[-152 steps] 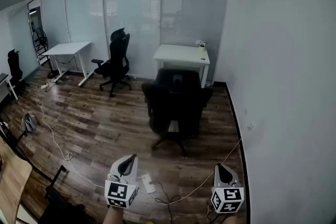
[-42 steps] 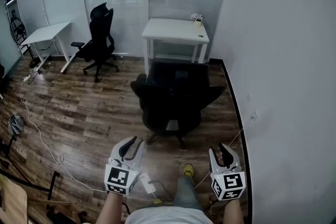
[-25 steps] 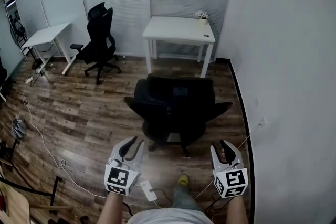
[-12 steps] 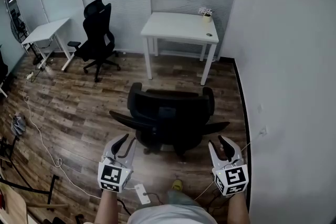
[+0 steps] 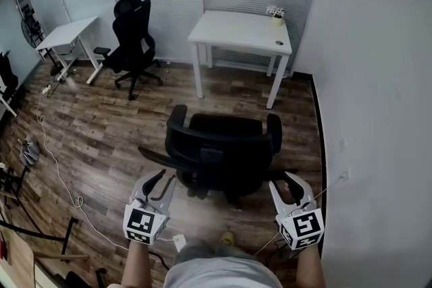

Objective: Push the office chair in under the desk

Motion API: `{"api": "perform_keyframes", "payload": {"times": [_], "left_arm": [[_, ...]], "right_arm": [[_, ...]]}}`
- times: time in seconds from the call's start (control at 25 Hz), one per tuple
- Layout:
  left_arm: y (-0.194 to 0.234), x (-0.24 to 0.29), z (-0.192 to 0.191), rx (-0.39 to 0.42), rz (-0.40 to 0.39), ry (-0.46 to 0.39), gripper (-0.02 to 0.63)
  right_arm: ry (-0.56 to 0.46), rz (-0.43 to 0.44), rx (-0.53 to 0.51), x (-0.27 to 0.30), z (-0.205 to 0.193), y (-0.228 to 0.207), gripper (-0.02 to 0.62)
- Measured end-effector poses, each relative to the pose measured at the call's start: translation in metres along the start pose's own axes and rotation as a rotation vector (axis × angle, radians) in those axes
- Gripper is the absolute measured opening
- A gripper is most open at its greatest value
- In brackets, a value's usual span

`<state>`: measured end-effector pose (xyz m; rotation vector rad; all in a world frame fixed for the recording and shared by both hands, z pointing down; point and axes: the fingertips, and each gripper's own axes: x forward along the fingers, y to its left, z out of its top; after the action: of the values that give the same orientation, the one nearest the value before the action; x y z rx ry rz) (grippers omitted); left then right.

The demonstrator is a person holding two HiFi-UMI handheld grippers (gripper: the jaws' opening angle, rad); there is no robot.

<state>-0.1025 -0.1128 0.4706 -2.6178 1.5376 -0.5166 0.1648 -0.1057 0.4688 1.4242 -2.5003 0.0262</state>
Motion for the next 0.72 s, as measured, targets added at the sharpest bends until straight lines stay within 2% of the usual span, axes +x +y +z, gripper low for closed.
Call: {"api": "perform_keyframes", "payload": {"times": [0.32,0.56,0.72], "left_arm": [[-0.002,0.012,0.002,0.079,-0.078,0.042,0.118],[0.000,0.025,-0.010,0.231,-0.187,0.137,0.138],[0.004,0.035,-0.013,0.305,-0.255,0.177,0.153]], "right_arm": [[0.043,0.089,-0.069,0.008,-0.002,0.003,0.123],[0.129,0.159,-0.217,0.021,-0.001,0.013,0.123],[0.177,0.199,-0.272,0.032,-0.001,0.018,0.123]]}}
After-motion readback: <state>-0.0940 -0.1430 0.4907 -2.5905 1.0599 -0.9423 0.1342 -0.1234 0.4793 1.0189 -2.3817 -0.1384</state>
